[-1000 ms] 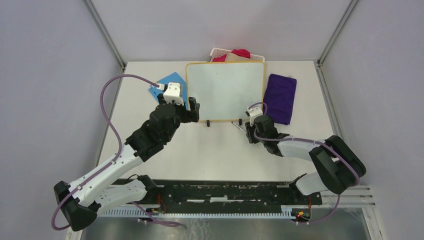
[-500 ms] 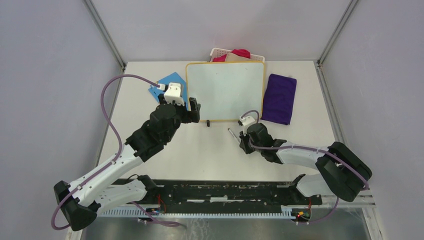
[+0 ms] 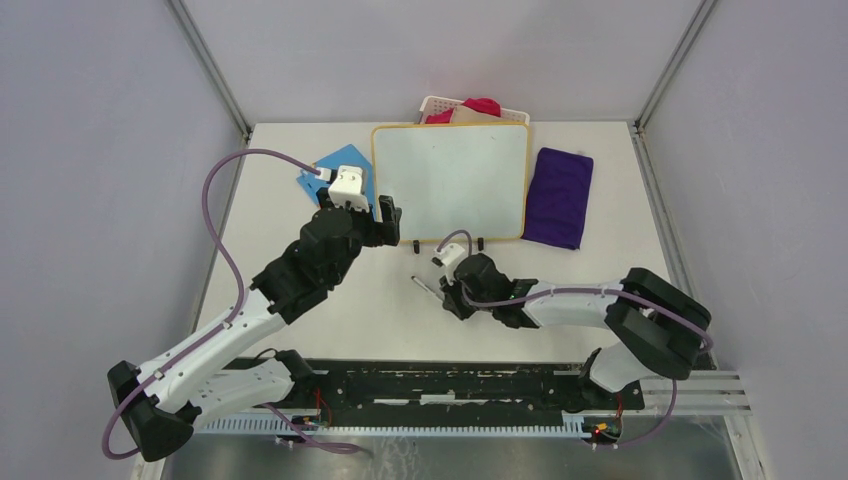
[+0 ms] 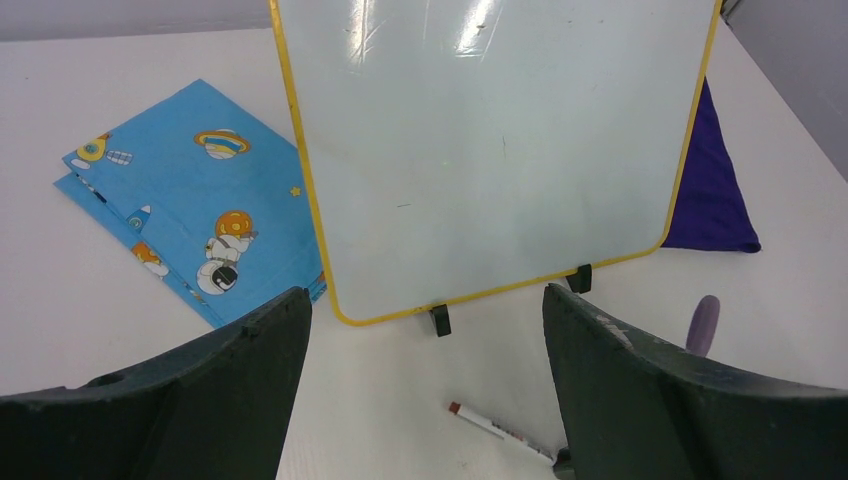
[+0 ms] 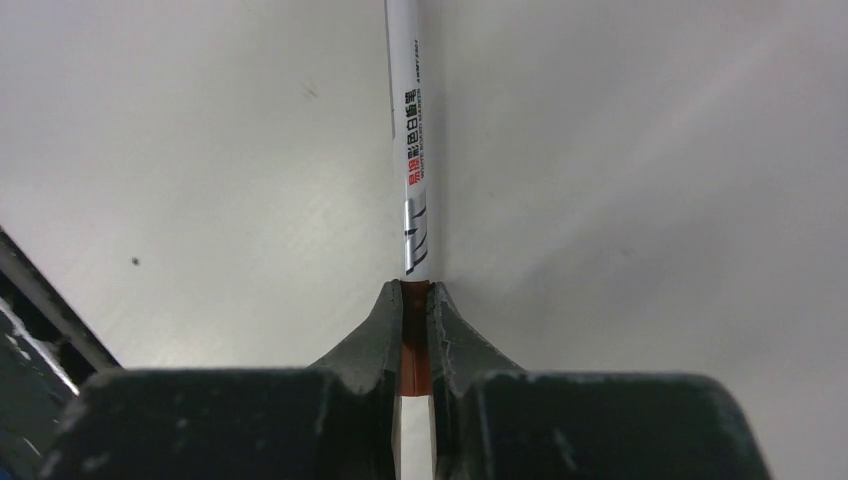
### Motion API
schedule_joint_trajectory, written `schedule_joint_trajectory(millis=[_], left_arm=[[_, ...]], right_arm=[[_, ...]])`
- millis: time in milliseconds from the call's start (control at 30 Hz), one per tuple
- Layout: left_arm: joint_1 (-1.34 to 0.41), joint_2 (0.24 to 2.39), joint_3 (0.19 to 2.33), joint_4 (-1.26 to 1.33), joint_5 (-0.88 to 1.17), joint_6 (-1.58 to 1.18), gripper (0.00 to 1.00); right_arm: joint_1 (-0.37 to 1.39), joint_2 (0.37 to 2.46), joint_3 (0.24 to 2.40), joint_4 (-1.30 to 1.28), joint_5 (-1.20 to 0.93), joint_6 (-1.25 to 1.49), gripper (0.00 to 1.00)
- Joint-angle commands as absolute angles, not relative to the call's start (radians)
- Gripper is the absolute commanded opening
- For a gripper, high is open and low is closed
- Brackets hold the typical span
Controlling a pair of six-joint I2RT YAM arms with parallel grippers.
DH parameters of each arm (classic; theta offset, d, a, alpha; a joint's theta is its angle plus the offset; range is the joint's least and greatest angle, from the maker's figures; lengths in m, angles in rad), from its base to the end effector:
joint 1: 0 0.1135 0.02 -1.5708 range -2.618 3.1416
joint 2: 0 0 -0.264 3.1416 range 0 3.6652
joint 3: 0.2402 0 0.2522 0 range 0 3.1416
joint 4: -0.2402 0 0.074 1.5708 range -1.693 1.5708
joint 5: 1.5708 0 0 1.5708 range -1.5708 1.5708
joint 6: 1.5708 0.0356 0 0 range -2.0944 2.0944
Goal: Write a sentence on the whiteboard
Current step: Move the whiteboard marker to the center of the board, then move the whiteboard to the center of the board.
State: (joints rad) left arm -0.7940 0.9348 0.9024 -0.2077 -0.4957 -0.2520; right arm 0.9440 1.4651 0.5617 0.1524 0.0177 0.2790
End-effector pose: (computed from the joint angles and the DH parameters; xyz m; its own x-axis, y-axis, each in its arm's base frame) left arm 0.1609 -0.1395 0.3529 -0.2371 -0.0717 -0.9688 0.2523 0.9585 -0.1326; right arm 0.1595 0.2191 0.1460 -0.6057 -0.3669 -0.7061 -0.6609 0.7261 0.1897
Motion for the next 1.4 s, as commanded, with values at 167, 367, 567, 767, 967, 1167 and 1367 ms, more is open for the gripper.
schedule_joint_trajectory(millis=[167, 367, 567, 767, 967, 1167, 1367], left_arm=[[-0.801, 0.914, 0.900, -0.172, -0.543, -0.206, 0.91], [-0.802, 0.912, 0.902, -0.171, -0.535, -0.209, 0.91], [-0.802, 0.910, 0.900, -0.171, -0.537, -0.209, 0.91], [-0.804, 0.907, 0.901, -0.170, -0.540, -0.211, 0.91], [-0.805, 0.910, 0.900, -0.171, -0.546, -0.208, 0.91], [-0.805, 0.913, 0.899, -0.171, -0.549, -0.204, 0.91], [-0.805, 0.918, 0.899, -0.169, -0.553, -0.202, 0.91]], right_arm=[[0.992, 1.601, 0.712, 0.234, 0.027, 0.331, 0.02], [0.991, 1.554, 0.706, 0.196, 0.077, 0.331, 0.50], [0.959, 1.480, 0.712, 0.136, 0.261, 0.331, 0.61], [0.801, 1.451, 0.690, 0.152, 0.313, 0.381, 0.62], [0.730, 1.534, 0.733, 0.152, 0.318, 0.402, 0.62], [0.696, 1.603, 0.743, 0.190, 0.329, 0.424, 0.62], [0.675, 1.650, 0.772, 0.217, 0.333, 0.418, 0.61]])
